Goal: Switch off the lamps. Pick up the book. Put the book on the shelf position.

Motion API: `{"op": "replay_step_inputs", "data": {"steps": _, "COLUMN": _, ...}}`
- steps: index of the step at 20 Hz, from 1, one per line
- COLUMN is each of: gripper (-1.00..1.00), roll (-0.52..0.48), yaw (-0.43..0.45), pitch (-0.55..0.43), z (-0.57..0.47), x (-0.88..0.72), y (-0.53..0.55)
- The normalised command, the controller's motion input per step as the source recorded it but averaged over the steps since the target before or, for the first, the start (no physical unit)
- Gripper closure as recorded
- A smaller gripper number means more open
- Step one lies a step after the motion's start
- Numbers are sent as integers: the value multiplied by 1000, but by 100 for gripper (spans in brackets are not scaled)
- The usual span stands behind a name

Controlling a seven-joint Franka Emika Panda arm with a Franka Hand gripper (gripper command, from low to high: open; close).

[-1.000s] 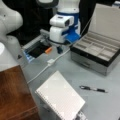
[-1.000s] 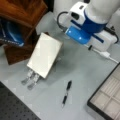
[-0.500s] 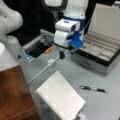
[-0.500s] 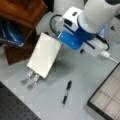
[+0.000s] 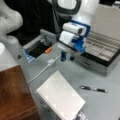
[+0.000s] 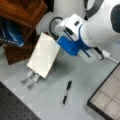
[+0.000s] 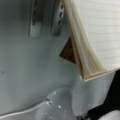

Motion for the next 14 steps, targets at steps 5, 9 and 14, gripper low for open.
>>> {"op": "replay_step_inputs", "data": {"steps": 5, "gripper": -100, "roll": -610, "yaw": -121, "pitch": 209, "z": -49, "x": 478, "y": 153}}
{"op": "replay_step_inputs", "data": {"steps": 9, "gripper": -100, "roll": -602, "yaw": -160, "pitch": 120, "z": -118, "x": 427, "y": 166}}
{"op": "replay_step_inputs", "data": {"steps": 14, "gripper": -100, "roll": -623, "yaw": -156, "pitch": 40, "z": -175, "x": 381, "y": 168}}
